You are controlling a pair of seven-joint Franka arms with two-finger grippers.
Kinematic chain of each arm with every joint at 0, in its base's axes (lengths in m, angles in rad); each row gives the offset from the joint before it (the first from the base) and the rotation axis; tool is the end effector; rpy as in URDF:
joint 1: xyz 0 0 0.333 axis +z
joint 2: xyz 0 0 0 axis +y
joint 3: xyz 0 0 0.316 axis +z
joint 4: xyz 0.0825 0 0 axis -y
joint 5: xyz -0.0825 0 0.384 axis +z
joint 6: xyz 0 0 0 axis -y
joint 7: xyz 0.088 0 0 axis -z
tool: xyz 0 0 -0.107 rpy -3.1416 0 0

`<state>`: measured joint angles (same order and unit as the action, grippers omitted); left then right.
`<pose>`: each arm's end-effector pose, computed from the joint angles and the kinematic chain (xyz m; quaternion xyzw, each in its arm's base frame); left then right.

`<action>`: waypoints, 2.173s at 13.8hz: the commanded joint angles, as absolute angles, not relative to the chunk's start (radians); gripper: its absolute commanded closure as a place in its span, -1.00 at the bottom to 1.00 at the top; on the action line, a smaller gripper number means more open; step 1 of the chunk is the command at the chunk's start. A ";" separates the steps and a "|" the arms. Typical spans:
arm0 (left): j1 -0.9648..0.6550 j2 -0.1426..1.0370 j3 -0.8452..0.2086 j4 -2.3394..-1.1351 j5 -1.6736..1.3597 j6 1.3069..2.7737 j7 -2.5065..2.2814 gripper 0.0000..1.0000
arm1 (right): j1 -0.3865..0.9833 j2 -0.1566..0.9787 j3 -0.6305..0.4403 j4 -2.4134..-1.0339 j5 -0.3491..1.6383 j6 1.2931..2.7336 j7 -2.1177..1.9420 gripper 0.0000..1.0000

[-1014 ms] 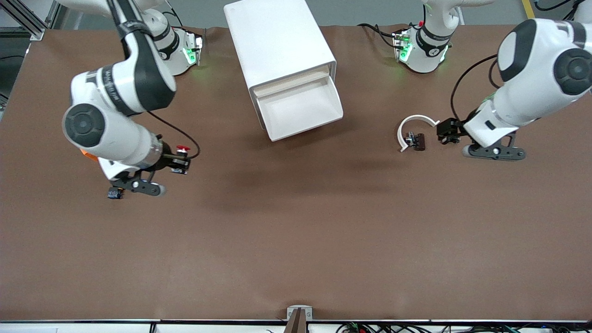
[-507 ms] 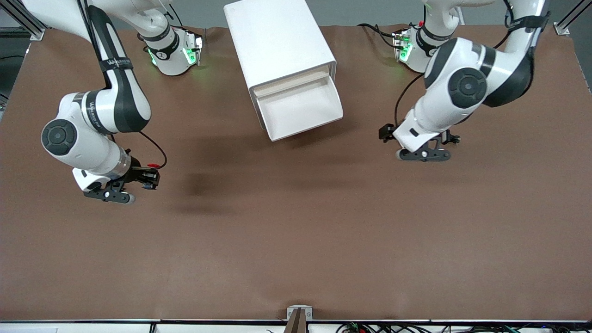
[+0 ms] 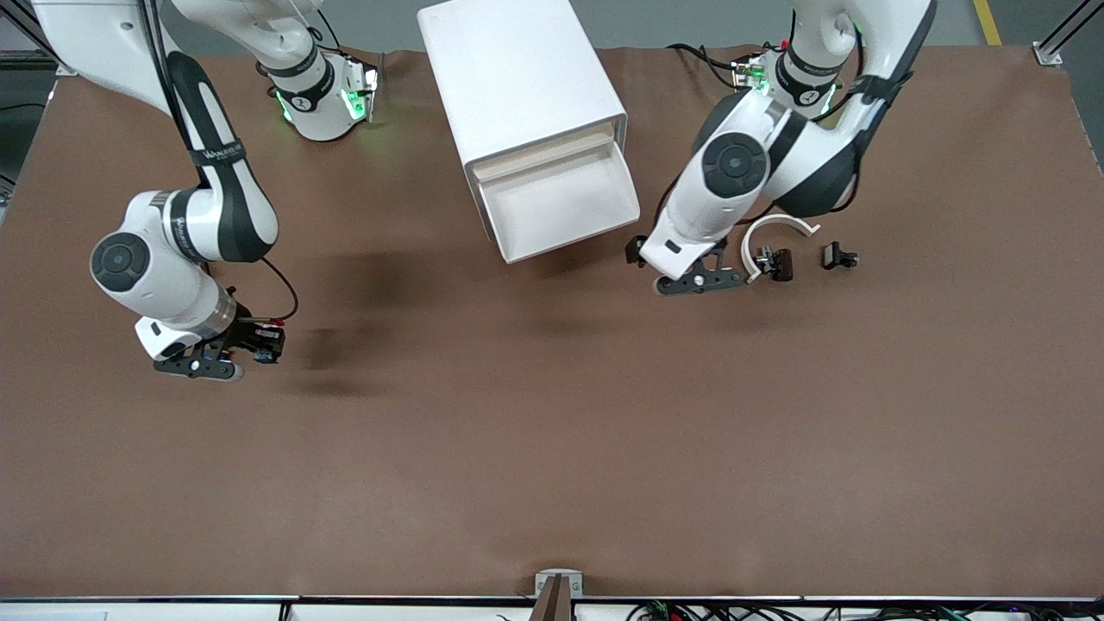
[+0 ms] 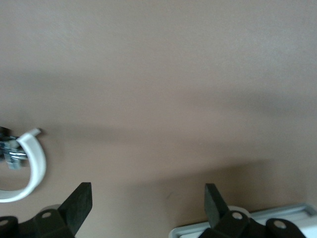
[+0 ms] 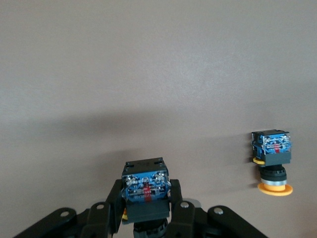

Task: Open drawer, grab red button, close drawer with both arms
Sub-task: 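Push the drawer shut with the left gripper while the right gripper lowers the button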

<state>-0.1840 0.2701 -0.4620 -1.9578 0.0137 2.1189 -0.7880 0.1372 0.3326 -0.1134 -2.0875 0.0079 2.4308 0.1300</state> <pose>0.4807 -0.3488 0.3463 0.9951 0.0718 -0.0659 0.0144 0.5858 0.0151 0.2661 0.9985 -0.0528 0.0076 0.0153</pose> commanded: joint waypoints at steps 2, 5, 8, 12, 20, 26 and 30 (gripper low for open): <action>-0.221 0.334 -0.466 -1.941 0.040 2.192 -0.912 -1.00 | 0.112 0.389 -0.094 -2.089 -0.044 2.482 0.124 1.00; -0.256 0.379 -0.466 -1.919 0.043 2.212 -0.997 -1.00 | 0.094 0.422 -0.094 -2.097 -0.048 2.526 0.124 1.00; -0.285 0.390 -0.466 -1.907 0.043 2.215 -1.041 -1.00 | 0.086 0.463 -0.094 -2.105 -0.048 2.582 0.129 1.00; -0.334 0.400 -0.466 -1.908 0.044 2.220 -1.091 -1.00 | 0.080 0.477 -0.094 -2.152 -0.048 2.660 0.127 1.00; -0.440 0.426 -0.466 -1.910 0.044 2.218 -1.196 -1.00 | 0.061 0.457 -0.094 -2.166 -0.048 2.608 0.126 1.00; -0.518 0.448 -0.469 -1.894 0.032 2.212 -1.308 -1.00 | 0.063 0.440 -0.094 -2.164 -0.048 2.573 0.126 1.00; -0.548 0.465 -0.486 -1.894 0.029 2.210 -1.385 -1.00 | 0.061 0.423 -0.094 -2.163 -0.049 2.543 0.124 1.00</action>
